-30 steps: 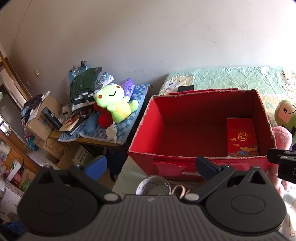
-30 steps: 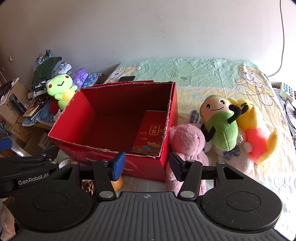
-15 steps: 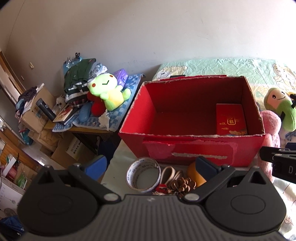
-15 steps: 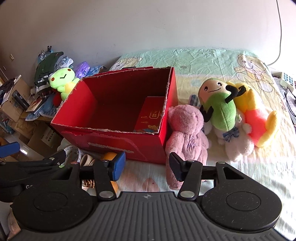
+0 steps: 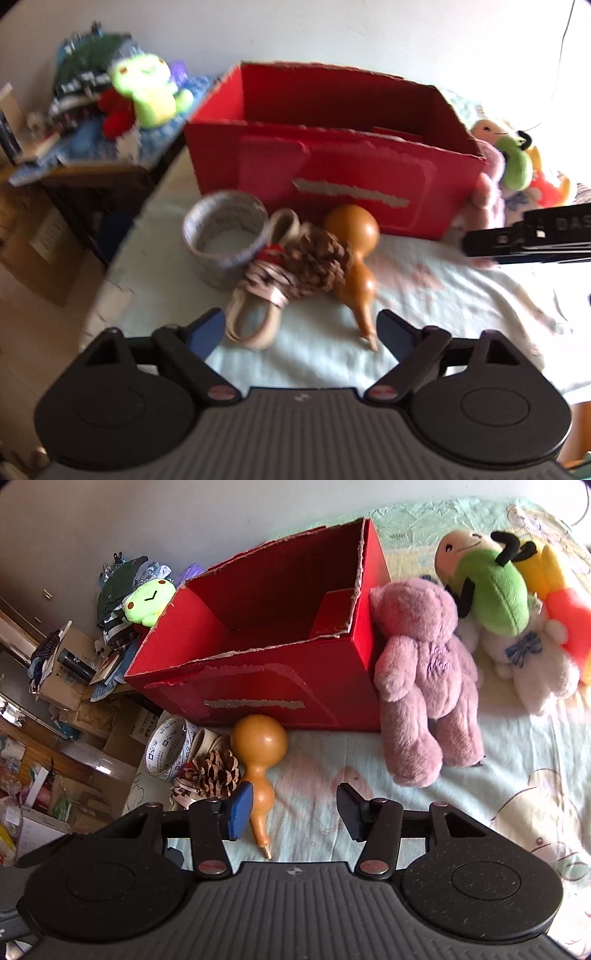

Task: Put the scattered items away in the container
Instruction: 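Withdraw the right gripper and move it toward the orange gourd, then grasp the orange gourd by its neck with the right gripper and lift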

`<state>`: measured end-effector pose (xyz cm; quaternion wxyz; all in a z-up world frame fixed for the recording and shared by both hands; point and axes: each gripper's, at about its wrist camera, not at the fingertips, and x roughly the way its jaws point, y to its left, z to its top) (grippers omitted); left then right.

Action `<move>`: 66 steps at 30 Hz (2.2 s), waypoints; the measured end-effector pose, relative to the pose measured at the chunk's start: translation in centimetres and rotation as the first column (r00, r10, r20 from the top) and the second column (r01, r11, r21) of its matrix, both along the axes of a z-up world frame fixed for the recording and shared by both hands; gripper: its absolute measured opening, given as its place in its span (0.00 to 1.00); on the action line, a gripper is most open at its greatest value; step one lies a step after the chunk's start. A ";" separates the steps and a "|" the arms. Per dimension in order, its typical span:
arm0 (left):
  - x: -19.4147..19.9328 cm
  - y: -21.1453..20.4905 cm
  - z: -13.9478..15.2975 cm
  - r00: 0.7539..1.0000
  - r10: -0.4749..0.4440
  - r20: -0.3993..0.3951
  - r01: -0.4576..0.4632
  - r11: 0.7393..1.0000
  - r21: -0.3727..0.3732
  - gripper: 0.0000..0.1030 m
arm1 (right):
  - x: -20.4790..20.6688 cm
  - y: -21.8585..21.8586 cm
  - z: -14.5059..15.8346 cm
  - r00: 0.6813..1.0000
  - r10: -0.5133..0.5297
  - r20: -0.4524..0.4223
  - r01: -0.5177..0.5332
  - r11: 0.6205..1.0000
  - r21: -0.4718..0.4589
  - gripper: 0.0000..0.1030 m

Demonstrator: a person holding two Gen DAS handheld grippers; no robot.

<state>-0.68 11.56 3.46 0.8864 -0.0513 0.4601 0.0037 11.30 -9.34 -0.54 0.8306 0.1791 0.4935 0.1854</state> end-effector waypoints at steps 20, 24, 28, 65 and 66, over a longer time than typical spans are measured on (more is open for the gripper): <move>6.7 -2.9 -7.2 0.932 -0.359 -0.046 0.351 0.928 -0.127 0.72 | 6.0 5.4 -4.5 0.983 0.101 -0.151 -0.088 0.992 0.090 0.52; 7.6 -3.5 -8.3 0.920 -0.384 -0.073 0.374 0.920 -0.119 0.68 | 6.4 4.8 -5.2 0.979 0.095 -0.182 -0.073 0.990 0.124 0.58; 8.3 -3.9 -8.8 0.918 -0.388 -0.077 0.377 0.917 -0.130 0.68 | 6.4 3.7 -6.9 0.966 0.071 -0.249 -0.021 0.980 0.198 0.58; 6.7 -18.7 -1.4 0.694 -0.716 0.075 0.720 0.693 -0.041 0.36 | -1.4 -14.1 1.2 0.974 -0.181 -0.136 0.214 0.934 0.285 0.30; 6.4 -18.5 -0.1 0.693 -0.715 0.096 0.720 0.693 -0.036 0.35 | -0.8 -14.1 2.0 0.976 -0.182 -0.116 0.209 0.936 0.285 0.30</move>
